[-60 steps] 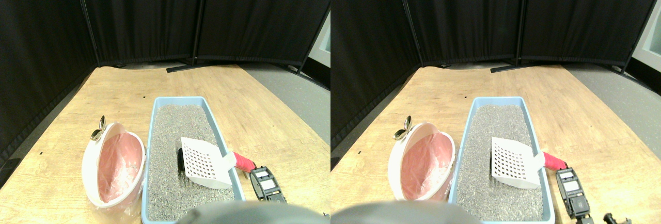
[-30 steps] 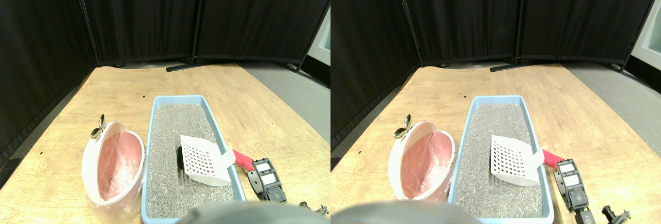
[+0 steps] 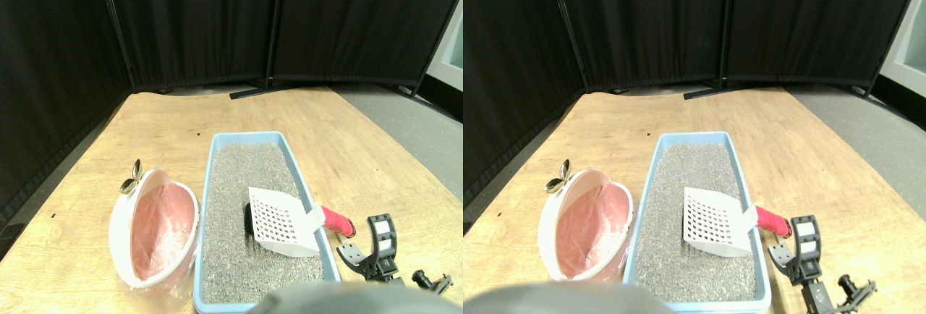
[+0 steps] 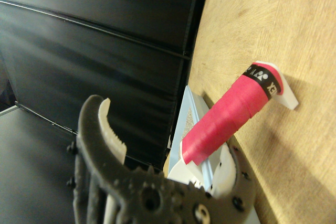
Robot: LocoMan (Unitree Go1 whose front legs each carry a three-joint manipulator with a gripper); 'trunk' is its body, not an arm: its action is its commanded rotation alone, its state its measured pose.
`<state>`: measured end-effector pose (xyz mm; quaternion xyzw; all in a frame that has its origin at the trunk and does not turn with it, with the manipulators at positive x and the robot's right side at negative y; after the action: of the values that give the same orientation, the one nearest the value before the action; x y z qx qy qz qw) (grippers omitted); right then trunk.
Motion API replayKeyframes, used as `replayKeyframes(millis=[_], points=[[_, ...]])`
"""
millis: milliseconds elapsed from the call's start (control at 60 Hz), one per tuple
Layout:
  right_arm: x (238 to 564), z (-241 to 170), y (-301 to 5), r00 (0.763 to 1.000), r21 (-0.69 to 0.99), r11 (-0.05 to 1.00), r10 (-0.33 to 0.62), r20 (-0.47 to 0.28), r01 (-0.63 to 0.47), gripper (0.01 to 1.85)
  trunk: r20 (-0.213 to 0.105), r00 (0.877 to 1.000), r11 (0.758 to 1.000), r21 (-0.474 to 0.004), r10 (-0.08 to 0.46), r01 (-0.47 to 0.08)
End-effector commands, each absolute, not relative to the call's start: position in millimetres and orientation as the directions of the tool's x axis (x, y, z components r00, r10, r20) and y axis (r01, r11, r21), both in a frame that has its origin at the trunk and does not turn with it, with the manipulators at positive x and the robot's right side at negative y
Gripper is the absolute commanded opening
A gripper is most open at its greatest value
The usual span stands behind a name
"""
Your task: Scoop (unimanual)
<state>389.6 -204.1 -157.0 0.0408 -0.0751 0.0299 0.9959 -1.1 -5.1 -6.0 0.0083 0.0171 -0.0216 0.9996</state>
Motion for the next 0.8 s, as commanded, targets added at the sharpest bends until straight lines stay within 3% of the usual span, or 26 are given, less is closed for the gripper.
replayKeyframes(millis=[17, 383, 800], points=[[390, -153, -202, 0.984, 0.104, 0.992, 0.050, 0.172, -0.068, 0.93, -0.043, 0.998, 0.999, -0.003, -0.042, 0.042], [408, -186, -208, 0.995, 0.177, 0.984, 0.011, 0.097, -0.028, 0.89, -0.059, 0.997, 0.999, -0.006, -0.044, 0.044], [423, -196, -212, 0.996, 0.198, 0.980, -0.018, 0.086, 0.000, 0.86, -0.060, 0.997, 0.998, -0.006, -0.056, 0.056]])
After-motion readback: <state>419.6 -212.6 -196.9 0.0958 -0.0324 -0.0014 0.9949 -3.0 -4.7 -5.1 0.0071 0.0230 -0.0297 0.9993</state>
